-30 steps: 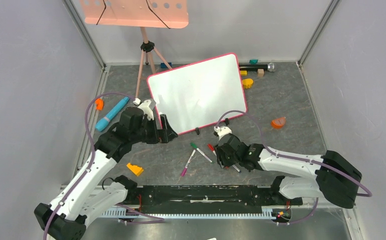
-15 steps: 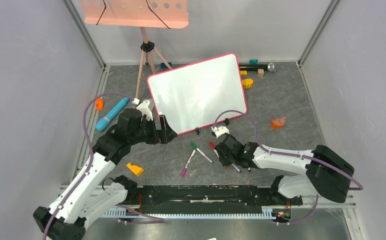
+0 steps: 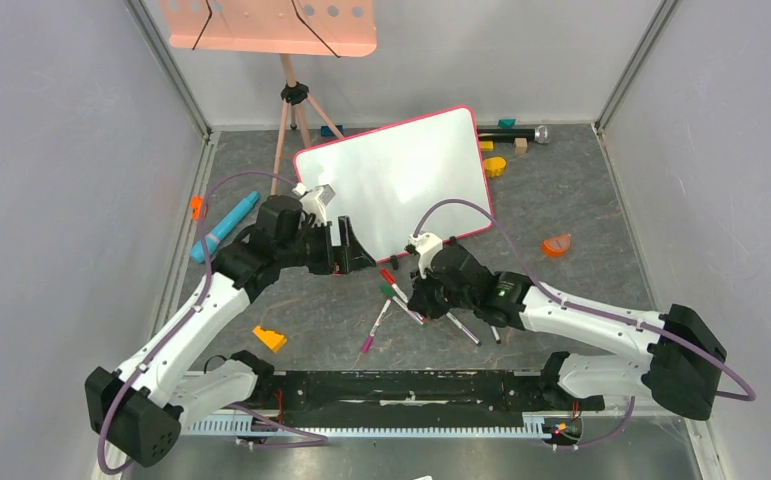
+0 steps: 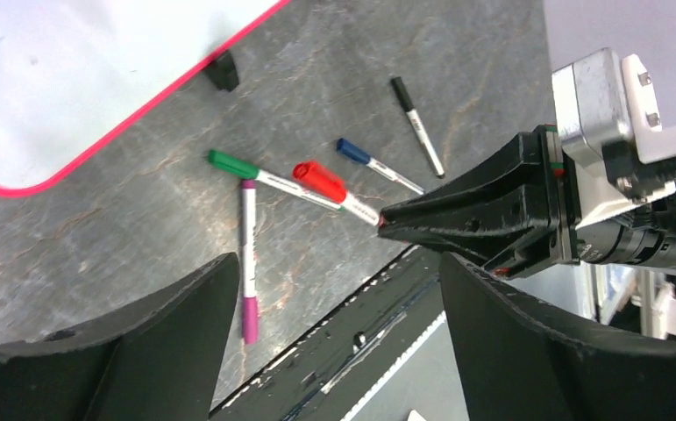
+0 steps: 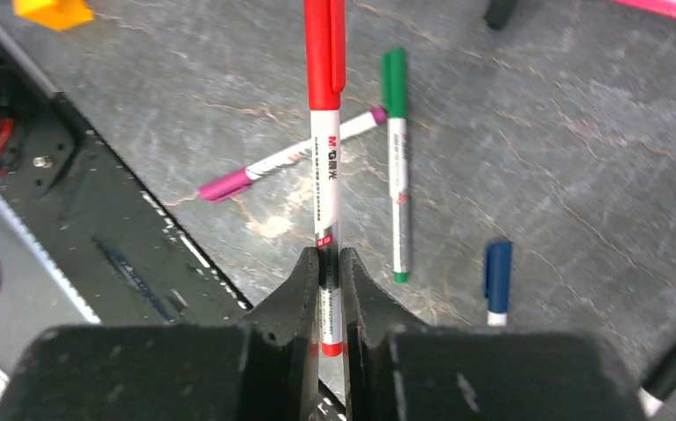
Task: Write a sentence on the whiteboard
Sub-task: Pass from the right arm to the left, then open the pen cap of the whiteboard marker.
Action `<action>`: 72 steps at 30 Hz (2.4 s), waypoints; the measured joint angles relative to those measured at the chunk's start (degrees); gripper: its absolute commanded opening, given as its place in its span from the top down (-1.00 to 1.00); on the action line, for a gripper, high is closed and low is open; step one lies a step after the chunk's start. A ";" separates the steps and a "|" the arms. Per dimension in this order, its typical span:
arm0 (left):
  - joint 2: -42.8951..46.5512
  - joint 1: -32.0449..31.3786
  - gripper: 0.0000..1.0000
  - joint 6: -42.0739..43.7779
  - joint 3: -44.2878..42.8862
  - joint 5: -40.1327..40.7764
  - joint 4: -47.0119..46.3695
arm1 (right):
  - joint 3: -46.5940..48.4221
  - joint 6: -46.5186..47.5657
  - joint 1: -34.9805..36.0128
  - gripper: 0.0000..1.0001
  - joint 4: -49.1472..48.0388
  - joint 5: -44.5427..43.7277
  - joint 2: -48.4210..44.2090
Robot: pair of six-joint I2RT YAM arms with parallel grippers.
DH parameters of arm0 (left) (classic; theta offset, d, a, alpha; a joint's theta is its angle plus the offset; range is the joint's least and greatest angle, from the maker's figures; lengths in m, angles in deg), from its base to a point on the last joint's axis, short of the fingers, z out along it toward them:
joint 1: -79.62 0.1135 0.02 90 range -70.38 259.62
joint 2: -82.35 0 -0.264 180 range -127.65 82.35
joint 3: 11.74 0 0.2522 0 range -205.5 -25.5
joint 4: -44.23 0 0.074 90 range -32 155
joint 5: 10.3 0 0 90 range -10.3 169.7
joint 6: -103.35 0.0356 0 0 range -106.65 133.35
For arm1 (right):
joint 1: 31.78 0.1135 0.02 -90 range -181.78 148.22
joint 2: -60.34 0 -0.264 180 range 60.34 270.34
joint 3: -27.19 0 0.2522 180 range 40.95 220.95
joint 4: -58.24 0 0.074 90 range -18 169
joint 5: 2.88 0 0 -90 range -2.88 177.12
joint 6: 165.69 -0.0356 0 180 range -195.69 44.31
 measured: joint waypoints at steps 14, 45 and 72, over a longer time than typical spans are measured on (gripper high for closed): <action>-4.70 0.46 -0.44 -5.92 -0.15 -6.88 -7.28 | 6.16 2.71 0.00 1.00 -3.21 8.09 -0.52; -6.21 8.52 0.96 -31.41 7.32 -20.13 -31.36 | -7.93 -20.76 -11.85 -0.63 -32.72 10.82 -10.82; -5.01 8.81 0.96 -50.99 10.29 -20.94 -53.99 | -10.75 -44.11 -13.97 1.00 -53.16 14.58 -8.15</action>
